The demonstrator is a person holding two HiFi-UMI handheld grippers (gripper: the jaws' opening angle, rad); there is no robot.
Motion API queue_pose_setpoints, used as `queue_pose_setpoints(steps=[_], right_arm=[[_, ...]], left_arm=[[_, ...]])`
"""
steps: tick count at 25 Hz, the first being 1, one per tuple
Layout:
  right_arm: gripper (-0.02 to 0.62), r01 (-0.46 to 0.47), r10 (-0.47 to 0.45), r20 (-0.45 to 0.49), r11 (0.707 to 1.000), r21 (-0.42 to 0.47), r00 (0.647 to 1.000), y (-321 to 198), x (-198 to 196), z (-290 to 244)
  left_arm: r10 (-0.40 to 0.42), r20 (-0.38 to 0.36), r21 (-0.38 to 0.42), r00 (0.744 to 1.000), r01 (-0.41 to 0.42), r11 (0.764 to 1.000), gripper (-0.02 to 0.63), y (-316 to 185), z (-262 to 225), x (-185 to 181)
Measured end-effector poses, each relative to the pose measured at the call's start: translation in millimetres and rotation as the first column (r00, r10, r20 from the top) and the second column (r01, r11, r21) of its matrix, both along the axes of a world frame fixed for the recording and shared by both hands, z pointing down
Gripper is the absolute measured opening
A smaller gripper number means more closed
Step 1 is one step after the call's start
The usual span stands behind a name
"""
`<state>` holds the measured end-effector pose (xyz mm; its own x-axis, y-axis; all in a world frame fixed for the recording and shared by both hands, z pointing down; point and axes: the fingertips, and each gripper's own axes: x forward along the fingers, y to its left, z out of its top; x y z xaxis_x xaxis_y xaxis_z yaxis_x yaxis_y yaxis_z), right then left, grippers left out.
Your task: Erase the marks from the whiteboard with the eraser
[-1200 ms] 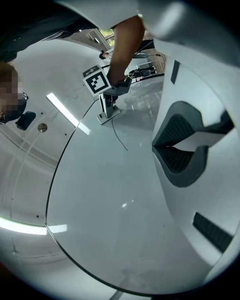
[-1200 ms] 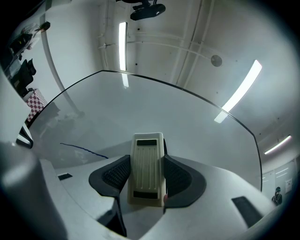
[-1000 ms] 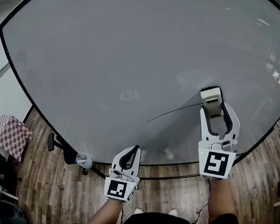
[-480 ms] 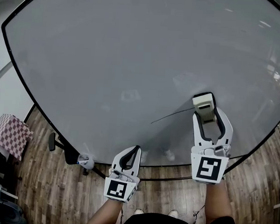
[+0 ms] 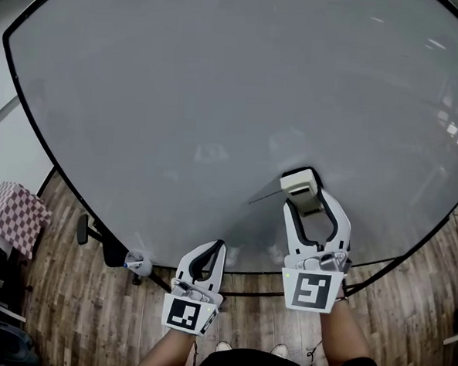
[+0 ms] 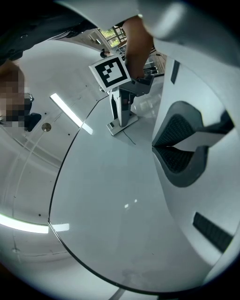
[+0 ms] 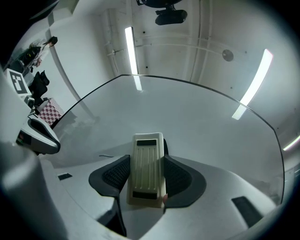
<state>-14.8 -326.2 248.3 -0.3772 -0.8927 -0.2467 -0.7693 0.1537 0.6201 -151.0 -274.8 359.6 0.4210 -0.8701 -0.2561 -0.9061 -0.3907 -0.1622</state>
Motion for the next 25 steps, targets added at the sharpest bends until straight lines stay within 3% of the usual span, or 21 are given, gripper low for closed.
queue_pose_setpoints(steps=[9, 20, 25], right_arm=[[0.249, 0.017, -0.018, -0.059, 1.000, -0.015, 0.998, -2, -31, 20], [0.250, 0.035, -0.038, -0.063, 0.998, -0.049, 0.997, 0, -43, 30], [0.255, 0.095, -0.105, -0.113, 0.991, -0.097, 0.988, -3, -64, 44]], left_arm=[[-0.012, -0.026, 0.007, 1.000, 0.013, 1.000, 0.018, 0, -7, -13], [-0.012, -0.061, -0.018, 0.998, 0.011, 1.000, 0.018, -8, 1, -16], [-0.030, -0.069, -0.026, 0.997, 0.028, 0.999, 0.018, -14, 4, -25]])
